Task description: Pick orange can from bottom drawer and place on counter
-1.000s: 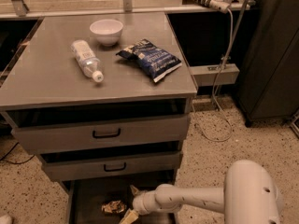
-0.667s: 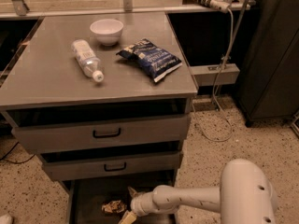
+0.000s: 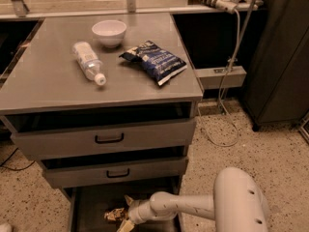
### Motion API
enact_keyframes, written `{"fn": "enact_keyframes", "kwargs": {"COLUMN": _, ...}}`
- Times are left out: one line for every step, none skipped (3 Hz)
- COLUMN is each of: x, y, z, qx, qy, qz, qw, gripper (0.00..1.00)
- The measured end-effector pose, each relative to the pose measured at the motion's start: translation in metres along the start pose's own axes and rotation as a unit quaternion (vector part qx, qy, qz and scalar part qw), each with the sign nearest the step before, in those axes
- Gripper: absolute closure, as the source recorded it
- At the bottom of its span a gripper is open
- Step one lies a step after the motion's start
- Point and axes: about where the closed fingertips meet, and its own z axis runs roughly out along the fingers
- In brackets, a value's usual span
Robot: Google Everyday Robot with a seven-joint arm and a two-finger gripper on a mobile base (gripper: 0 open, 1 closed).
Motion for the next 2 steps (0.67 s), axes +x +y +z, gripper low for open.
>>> {"fn": "enact_keyframes", "kwargs": {"x": 0.004, "y": -0.006, "z": 0.018, "qx": -0.008, "qy": -0.004, "qz": 0.0, "qw": 1.0, "gripper": 0.0}}
{"fn": "enact_keyframes", "kwargs": {"x": 0.009, "y": -0.009, "z": 0.036, "qx": -0.017, "qy": -0.009, "qz": 0.007, "qw": 0.9998, "gripper": 0.0}}
